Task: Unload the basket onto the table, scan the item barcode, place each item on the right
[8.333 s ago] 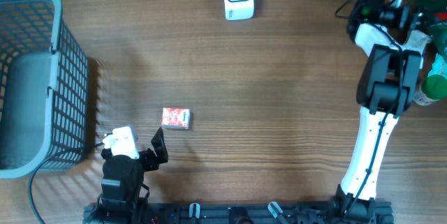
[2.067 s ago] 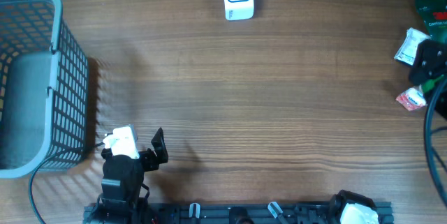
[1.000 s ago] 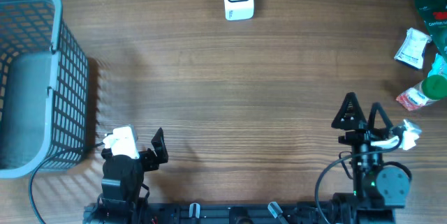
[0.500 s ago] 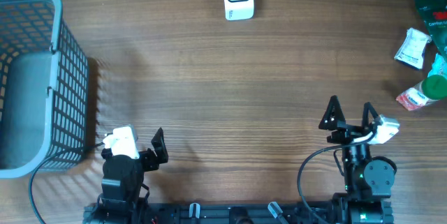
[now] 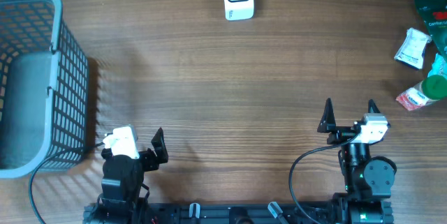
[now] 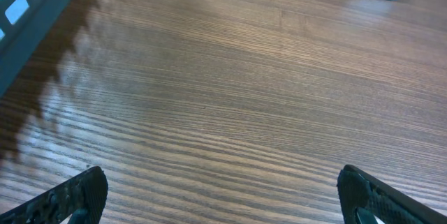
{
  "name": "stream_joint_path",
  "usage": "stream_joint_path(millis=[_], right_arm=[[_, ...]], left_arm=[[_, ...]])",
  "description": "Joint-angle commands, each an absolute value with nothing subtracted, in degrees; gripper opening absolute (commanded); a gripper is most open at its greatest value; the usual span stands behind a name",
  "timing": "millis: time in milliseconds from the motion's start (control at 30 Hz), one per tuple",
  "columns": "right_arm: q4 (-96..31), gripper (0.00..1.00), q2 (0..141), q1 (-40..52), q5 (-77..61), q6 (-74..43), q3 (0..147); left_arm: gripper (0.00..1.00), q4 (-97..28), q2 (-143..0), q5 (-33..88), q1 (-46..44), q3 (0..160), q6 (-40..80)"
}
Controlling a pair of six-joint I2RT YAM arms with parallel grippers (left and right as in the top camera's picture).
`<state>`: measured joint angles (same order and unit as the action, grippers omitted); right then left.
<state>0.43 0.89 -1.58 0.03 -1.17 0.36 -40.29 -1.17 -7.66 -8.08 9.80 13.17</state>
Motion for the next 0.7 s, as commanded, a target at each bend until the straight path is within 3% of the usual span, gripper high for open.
stream_joint_path(millis=[0,533,667], right_arm=[[0.38,1.00,0.21,-1.30,-0.49,-0.03,0.30],[0.38,1.00,0.21,-1.30,-0.49,-0.03,0.30],[0.38,1.00,0.21,-1.30,-0.49,-0.05,0.30]], left_arm=[[1.00,-40.14,-0.93,-8.23,-7.75,9.47,12.43],[1.00,-39.88,-0.67,-8.23,-7.75,9.43,12.40],[1.00,-24.69,-0.21,-8.67,-7.75,9.30,12.40]])
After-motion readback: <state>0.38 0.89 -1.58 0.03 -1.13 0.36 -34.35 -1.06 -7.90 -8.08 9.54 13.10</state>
